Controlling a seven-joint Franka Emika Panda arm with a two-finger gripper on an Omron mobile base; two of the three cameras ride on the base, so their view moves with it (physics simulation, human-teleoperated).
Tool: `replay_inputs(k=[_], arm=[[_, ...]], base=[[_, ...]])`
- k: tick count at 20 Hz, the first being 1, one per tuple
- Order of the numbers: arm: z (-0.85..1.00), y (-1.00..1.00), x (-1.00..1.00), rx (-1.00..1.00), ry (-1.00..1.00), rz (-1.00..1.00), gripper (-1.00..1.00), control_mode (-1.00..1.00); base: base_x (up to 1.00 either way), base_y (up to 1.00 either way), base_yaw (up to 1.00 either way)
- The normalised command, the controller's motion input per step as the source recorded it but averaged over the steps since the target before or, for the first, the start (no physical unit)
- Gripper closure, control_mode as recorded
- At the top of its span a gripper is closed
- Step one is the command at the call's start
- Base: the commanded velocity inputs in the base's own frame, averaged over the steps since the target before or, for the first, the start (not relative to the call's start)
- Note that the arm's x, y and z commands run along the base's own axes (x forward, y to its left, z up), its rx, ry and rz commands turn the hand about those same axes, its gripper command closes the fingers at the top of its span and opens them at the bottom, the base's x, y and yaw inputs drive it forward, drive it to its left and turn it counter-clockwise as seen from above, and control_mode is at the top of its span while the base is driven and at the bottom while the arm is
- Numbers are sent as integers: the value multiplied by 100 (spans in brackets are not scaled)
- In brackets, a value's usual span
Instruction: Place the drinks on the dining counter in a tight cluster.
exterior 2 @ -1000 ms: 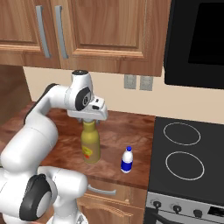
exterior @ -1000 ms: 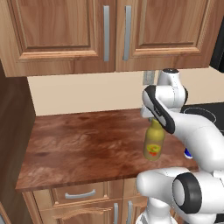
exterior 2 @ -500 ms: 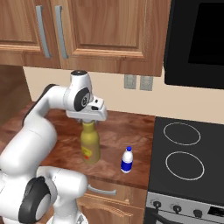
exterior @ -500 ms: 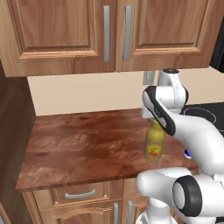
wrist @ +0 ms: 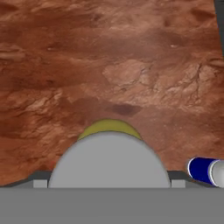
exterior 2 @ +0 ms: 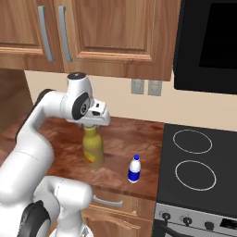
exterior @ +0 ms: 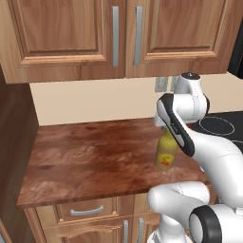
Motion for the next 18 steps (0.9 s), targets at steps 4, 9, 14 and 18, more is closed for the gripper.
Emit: replay_inputs(k=[4, 9, 14, 18], arm=[[40, 15, -7, 0, -15, 1, 100, -100], [32, 13, -1, 0, -14, 0, 100, -100], [14, 6, 0, 0, -5, 0, 100, -100], [3, 1, 0, 0, -2, 0, 100, -100]], base=[[0, 0, 0], [0, 0, 0], [0, 0, 0], [0, 0, 0]])
